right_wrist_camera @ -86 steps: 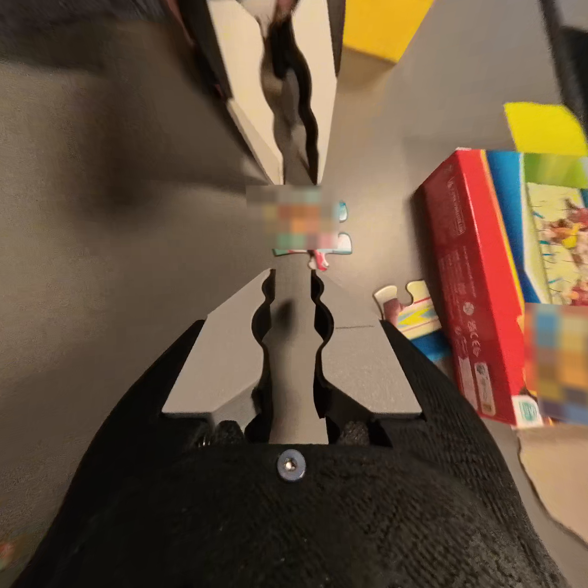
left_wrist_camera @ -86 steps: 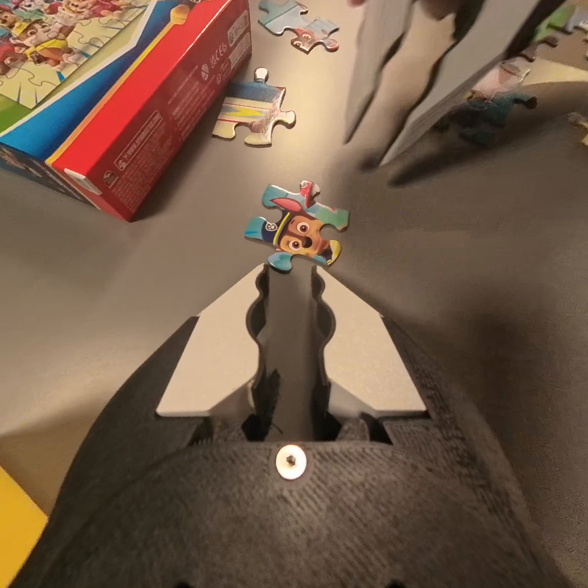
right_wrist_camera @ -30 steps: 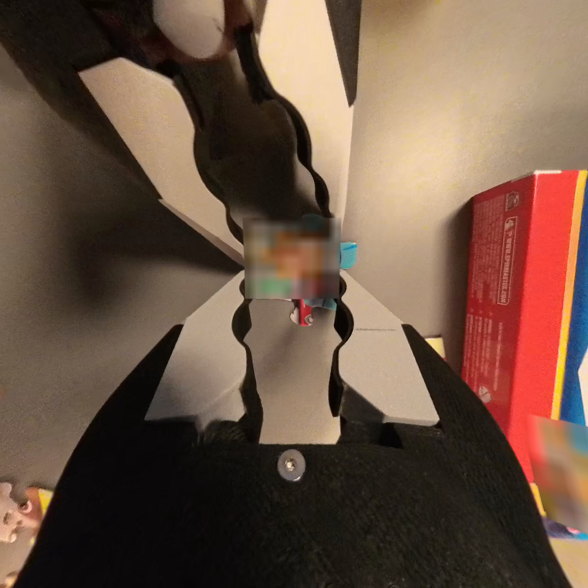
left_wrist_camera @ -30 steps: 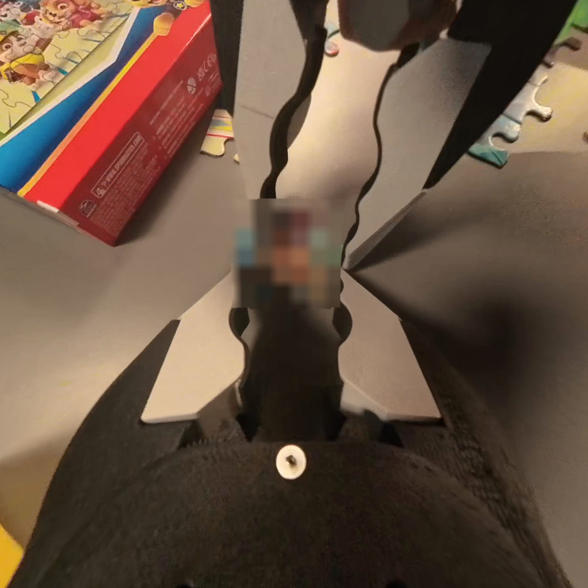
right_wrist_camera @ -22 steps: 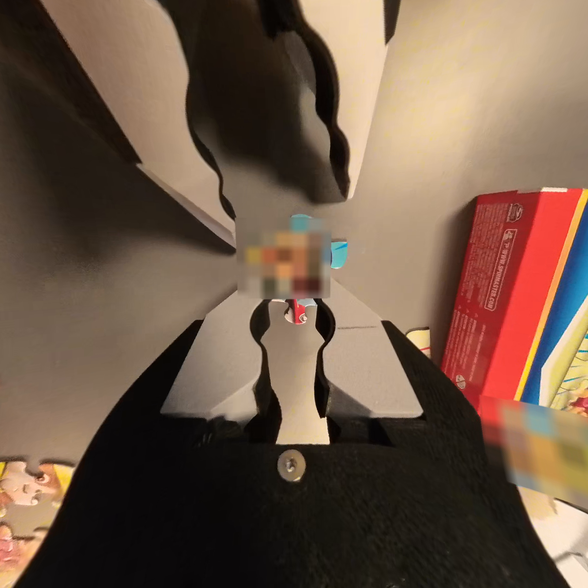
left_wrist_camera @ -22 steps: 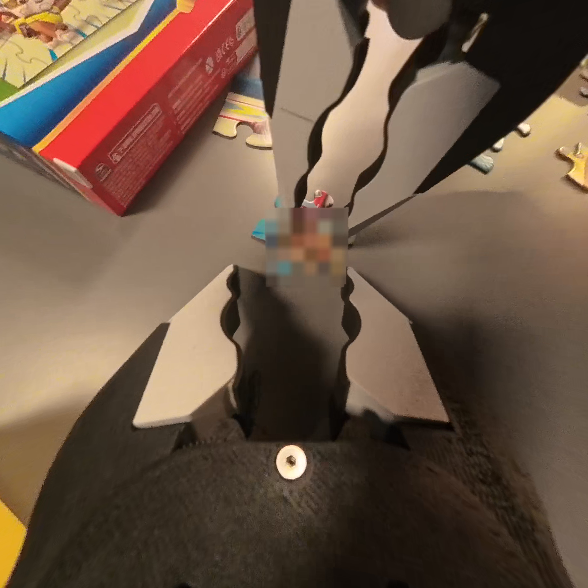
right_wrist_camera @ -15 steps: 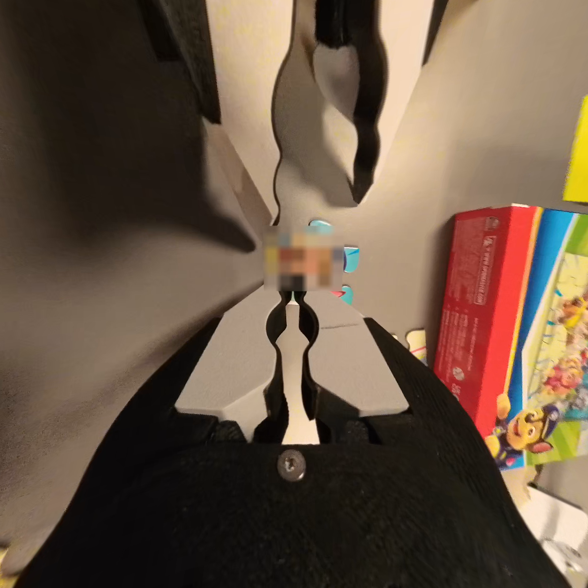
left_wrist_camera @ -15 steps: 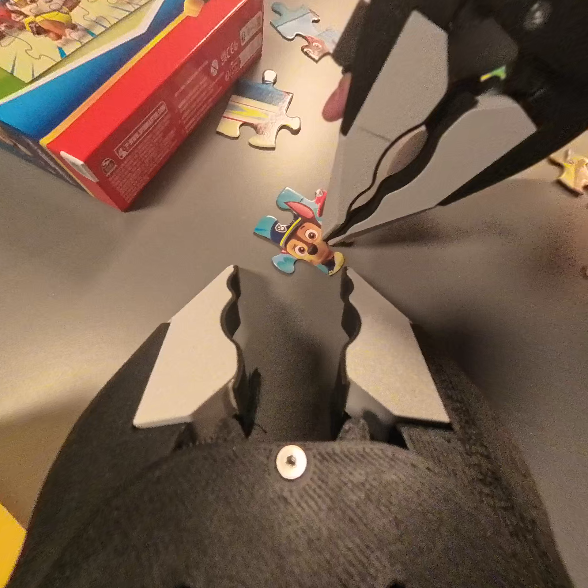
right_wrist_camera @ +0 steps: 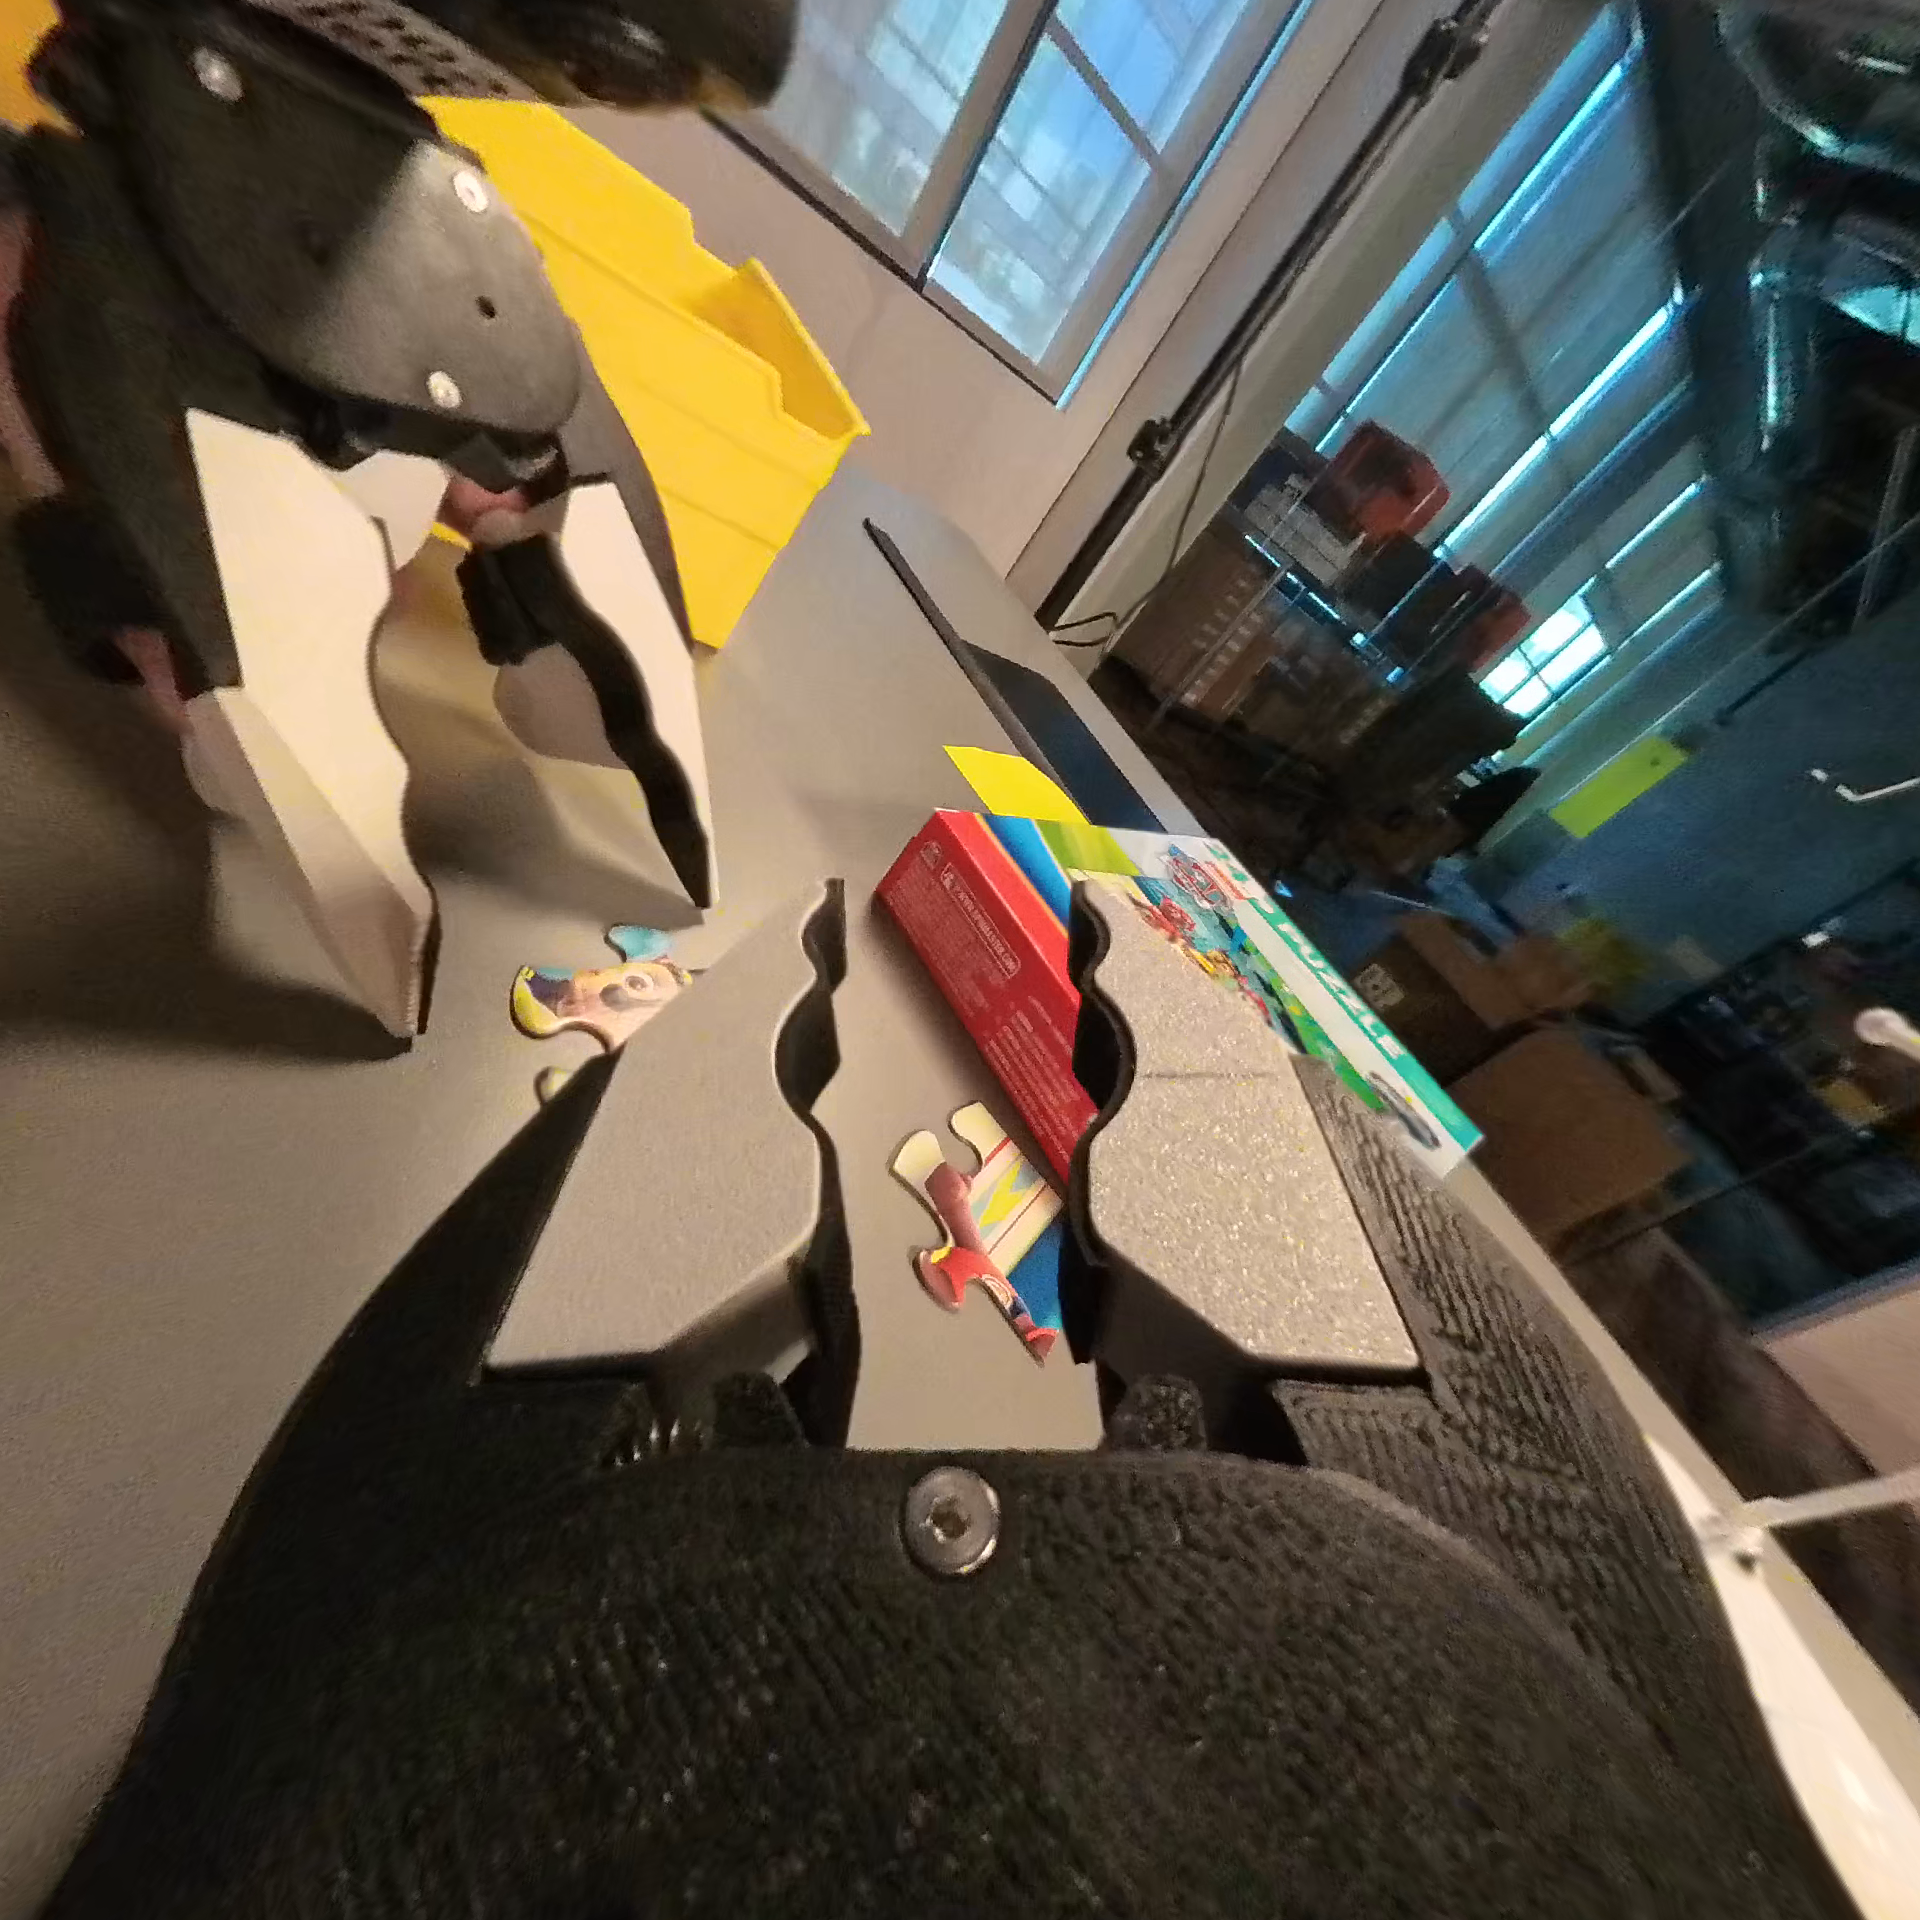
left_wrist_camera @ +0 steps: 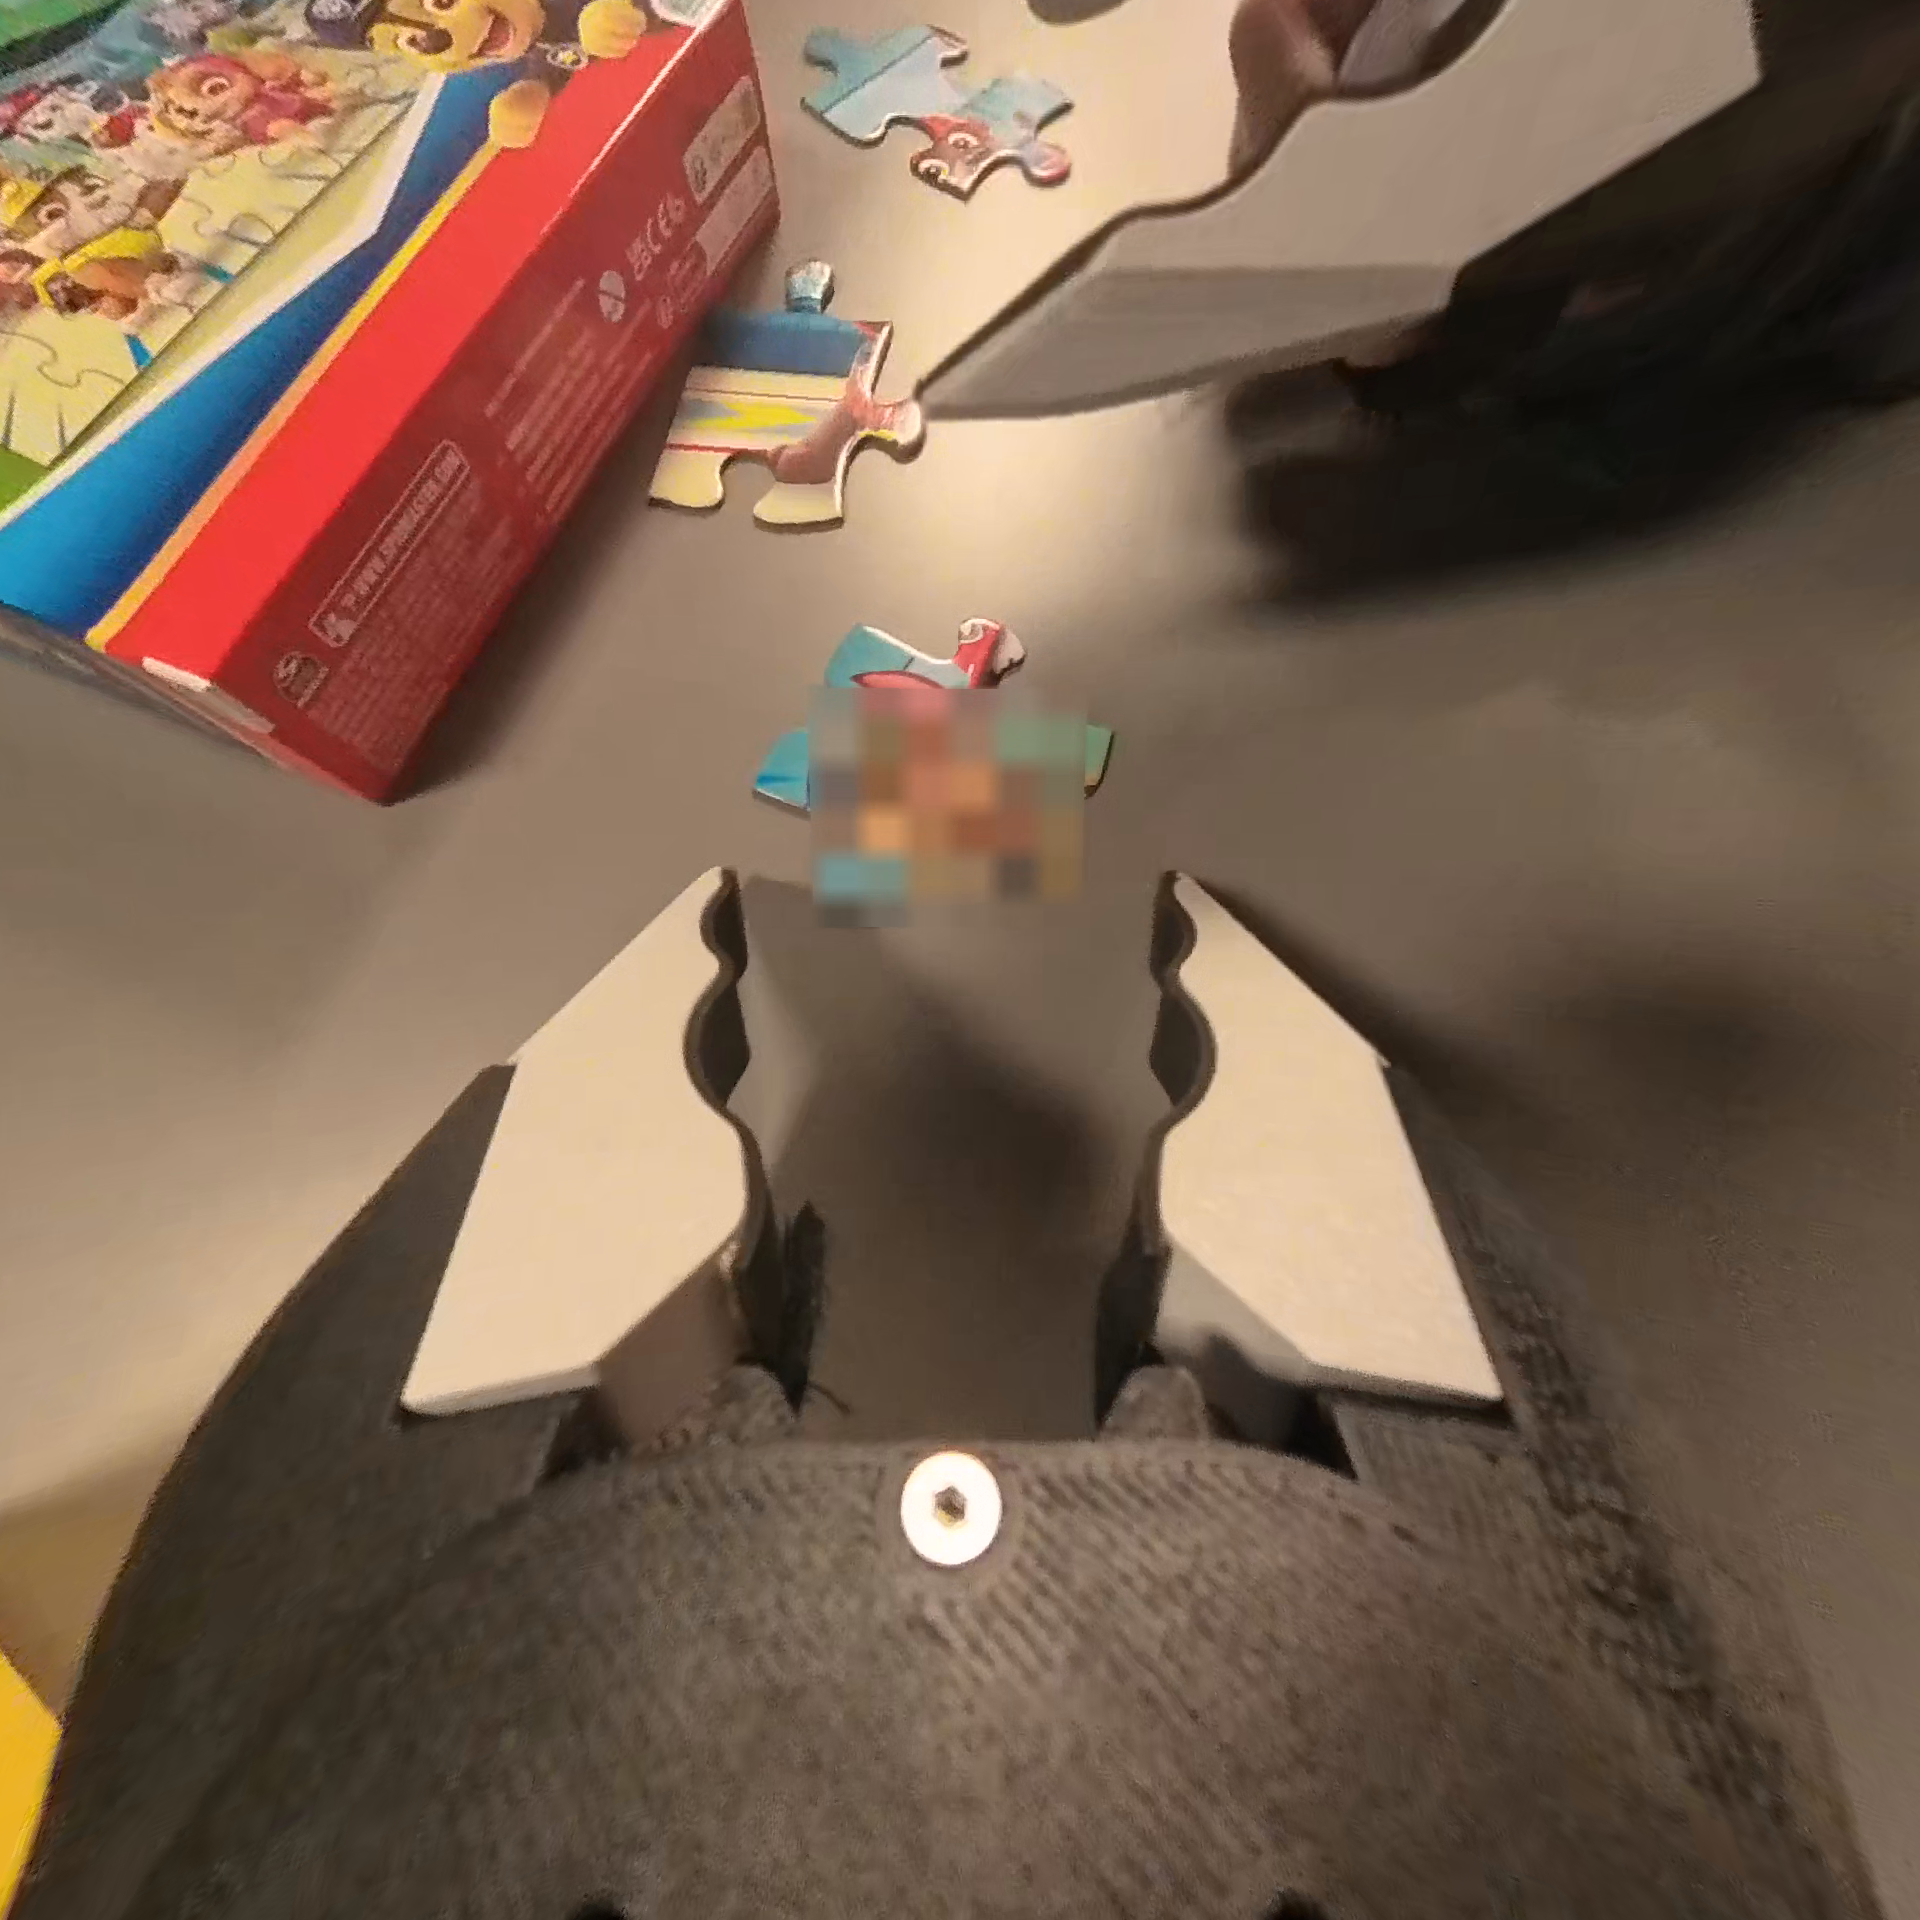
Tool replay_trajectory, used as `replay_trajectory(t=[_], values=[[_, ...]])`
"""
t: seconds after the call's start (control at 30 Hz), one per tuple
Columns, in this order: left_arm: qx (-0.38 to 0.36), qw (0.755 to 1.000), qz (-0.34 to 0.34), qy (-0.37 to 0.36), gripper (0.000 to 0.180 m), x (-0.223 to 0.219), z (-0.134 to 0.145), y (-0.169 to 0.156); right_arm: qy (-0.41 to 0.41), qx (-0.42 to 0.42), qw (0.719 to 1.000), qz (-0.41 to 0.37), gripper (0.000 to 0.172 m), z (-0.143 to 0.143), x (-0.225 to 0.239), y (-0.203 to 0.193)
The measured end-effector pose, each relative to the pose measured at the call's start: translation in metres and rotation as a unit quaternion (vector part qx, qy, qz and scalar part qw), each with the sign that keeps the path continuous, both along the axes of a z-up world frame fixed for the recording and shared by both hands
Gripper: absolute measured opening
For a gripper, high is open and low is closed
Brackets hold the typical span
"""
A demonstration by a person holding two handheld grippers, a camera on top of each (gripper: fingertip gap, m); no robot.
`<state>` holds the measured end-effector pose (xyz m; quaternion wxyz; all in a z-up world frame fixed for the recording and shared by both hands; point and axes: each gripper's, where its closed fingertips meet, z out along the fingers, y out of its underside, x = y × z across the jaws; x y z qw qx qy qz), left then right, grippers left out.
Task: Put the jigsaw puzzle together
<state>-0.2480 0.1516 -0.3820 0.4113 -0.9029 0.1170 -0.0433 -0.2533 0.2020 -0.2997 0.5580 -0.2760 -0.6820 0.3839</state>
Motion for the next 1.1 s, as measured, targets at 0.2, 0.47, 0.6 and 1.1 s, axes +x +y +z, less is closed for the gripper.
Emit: replay_trajectory(t=[0.2,0.47,0.6,1.1], values=[[-0.006,1.0,0.0,-0.01,0.082,0.0,-0.001,0.0,0.006,0.039,0.999,0.014,0.036,-0.004,0.003,-0.009],[-0.006,1.0,0.0,-0.011,0.082,0.001,-0.001,0.0,0.125,-0.013,0.992,-0.028,0.03,0.04,0.018,0.013],[-0.006,1.0,0.0,-0.011,0.082,0.001,-0.001,0.0,0.127,-0.103,0.983,-0.079,0.026,0.045,0.017,0.051],[-0.006,1.0,0.0,-0.011,0.082,0.0,-0.001,0.0,0.192,-0.391,0.89,-0.137,0.01,0.056,0.047,0.14]])
